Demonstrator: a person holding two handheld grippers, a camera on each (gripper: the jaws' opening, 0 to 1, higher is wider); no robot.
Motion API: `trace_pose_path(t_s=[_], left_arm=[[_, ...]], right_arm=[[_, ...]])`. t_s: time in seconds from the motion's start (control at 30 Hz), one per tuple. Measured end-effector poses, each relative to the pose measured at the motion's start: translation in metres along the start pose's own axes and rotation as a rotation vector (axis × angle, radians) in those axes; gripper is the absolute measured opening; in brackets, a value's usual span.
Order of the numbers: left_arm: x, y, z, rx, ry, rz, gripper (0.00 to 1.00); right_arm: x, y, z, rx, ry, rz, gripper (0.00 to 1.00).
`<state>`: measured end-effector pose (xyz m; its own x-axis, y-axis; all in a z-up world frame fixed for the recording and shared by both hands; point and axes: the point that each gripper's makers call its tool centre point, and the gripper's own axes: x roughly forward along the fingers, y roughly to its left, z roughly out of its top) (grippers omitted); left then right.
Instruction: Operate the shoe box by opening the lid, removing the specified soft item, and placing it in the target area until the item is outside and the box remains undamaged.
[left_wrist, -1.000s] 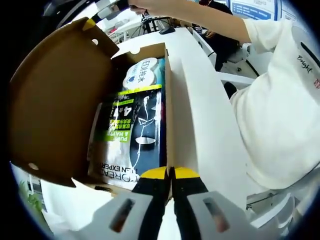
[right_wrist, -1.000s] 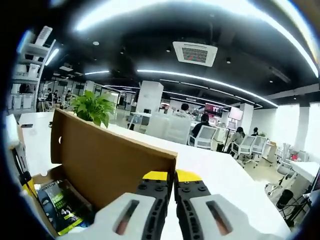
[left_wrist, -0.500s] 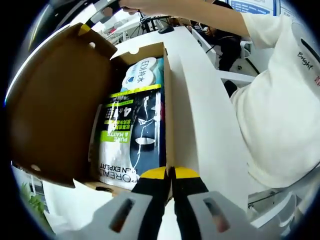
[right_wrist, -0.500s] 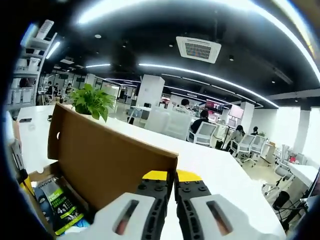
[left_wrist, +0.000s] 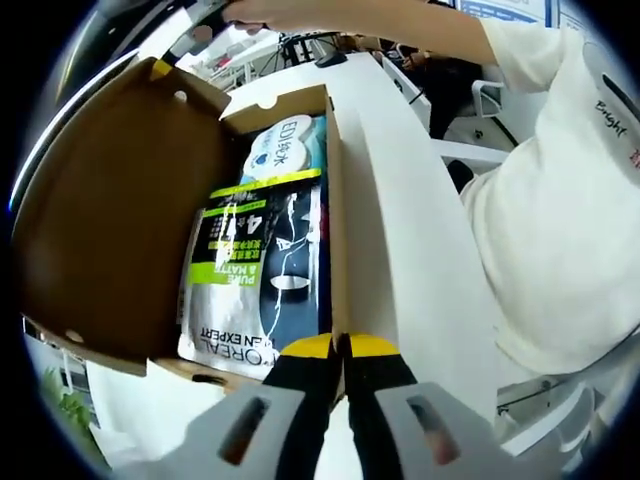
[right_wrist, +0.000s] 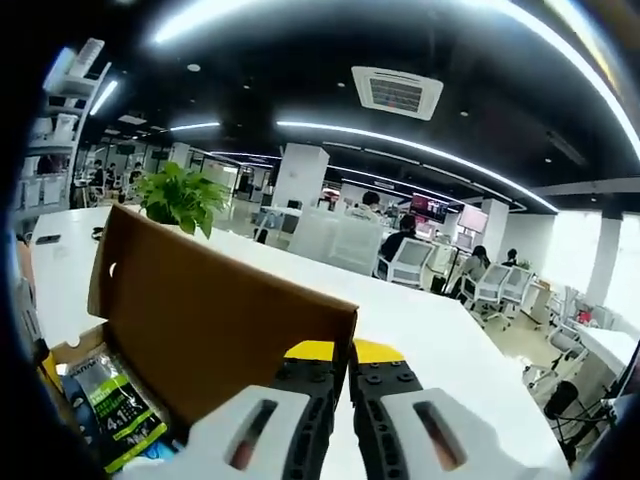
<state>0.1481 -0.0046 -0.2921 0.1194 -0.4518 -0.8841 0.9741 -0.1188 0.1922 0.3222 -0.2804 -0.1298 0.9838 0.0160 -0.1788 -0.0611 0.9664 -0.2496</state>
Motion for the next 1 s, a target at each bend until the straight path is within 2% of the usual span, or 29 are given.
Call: trace_pose_path(t_s=[0.4,0.7,0.8,0.9,1.0], left_arm=[[0.0,0.0,0.0,0.0,-0.009,0.002,0.02],[0.001,-0.002,0.001,0.001,-0.005,0.002,0.03],[0.0,-0.004,0.002,-0.006,-0.01,-0.005,0.02],[0.0,-0.005,0.002,-0.002,-0.012,-0.003,0.02],[0.0,-0.006,0.003,0.0,-0.013,0.001,0.02]], right_arm=[[0.005,-0.001,-0.002,-0.018,0.007,0.011,0.01],[0.016,0.0,-0.006,-0.065,0.062,0.026,0.02],[0.024,-0.003,-0.007,-0.017,0.081,0.057,0.01],[0.022,0.001,-0.009,-0.015,0.094,0.055,0.01],[0.029,0.001,-0.009,-0.066,0.106,0.036,0.01]])
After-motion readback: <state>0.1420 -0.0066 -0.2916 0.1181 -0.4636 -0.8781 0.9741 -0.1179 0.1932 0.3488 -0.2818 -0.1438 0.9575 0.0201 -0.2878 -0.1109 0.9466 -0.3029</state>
